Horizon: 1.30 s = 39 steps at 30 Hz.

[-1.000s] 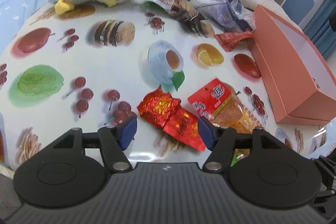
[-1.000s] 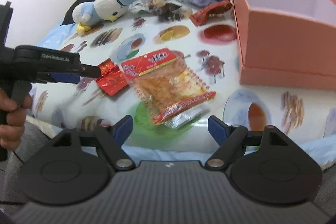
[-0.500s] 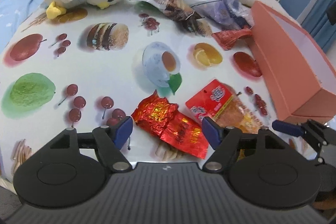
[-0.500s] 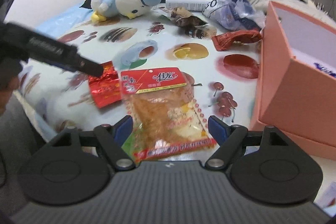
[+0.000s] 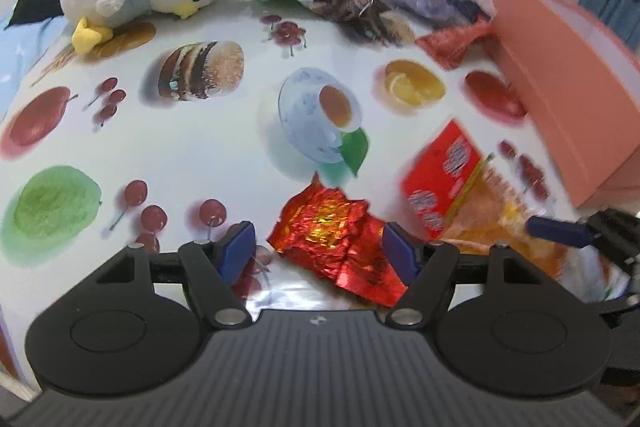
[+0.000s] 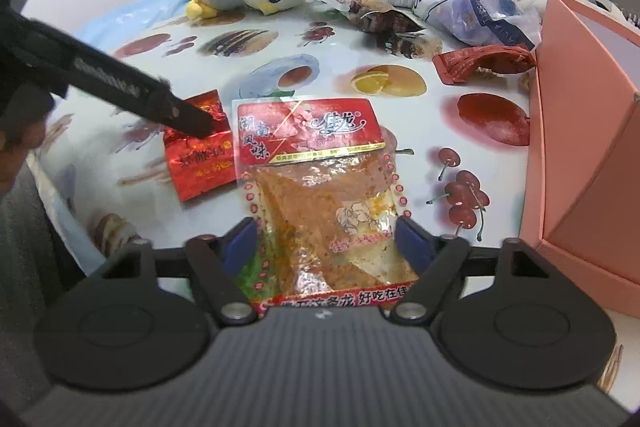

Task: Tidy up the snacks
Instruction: 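Grasp the red foil candy with left tool while right tool grasps the red spicy-strip packet, then carry the red foil candy with left tool while right tool carries the strip packet over the pink box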

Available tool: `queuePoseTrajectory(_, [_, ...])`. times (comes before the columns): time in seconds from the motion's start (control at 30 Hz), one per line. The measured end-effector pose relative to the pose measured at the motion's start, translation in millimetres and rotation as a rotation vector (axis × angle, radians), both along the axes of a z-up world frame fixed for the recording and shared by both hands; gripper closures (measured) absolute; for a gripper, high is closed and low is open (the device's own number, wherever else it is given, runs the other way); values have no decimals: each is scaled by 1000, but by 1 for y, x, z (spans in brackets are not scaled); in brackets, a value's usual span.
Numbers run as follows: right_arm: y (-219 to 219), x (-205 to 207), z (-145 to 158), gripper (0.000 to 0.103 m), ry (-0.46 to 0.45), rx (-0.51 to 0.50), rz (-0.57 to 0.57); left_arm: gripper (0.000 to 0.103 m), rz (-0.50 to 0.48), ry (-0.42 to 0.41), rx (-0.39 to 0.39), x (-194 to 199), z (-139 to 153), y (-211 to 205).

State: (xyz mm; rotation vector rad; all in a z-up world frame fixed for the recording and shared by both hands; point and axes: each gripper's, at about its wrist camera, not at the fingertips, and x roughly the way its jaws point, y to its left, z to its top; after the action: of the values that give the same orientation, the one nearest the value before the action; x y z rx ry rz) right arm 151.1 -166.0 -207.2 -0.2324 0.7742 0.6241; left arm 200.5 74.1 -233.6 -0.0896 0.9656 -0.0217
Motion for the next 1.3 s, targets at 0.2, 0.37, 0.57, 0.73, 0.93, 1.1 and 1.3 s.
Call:
queuePoseTrajectory(0.2, [0,-2,1,60,-7,0,6,36,-34,-11,47,3,-7,-6])
queuePoseTrajectory(0.37, [-2,-2,4,72,-1,4,-22,53,-63,-20,64,1,-5,-15])
queuePoseTrajectory(0.57, [-8,-7,14,74,10,24,-97,58,-44,-24,-1,-8,1,-17])
queuePoseTrajectory(0.73, [-21,-14,28,74,7,78,-195,59,-22,-48,-41,-23,13,-21])
queuePoseTrajectory(0.93, [-33,-25,53,73,-18,113,-268,59,-8,-98,-76,-41,47,-26])
queuePoseTrajectory(1.1, [-42,-38,78,73,-45,155,-319,59,-5,-163,-96,-56,82,-35])
queuePoseTrajectory(1.3, [-55,-56,111,73,-90,194,-359,59,-1,-232,-131,-76,120,-46])
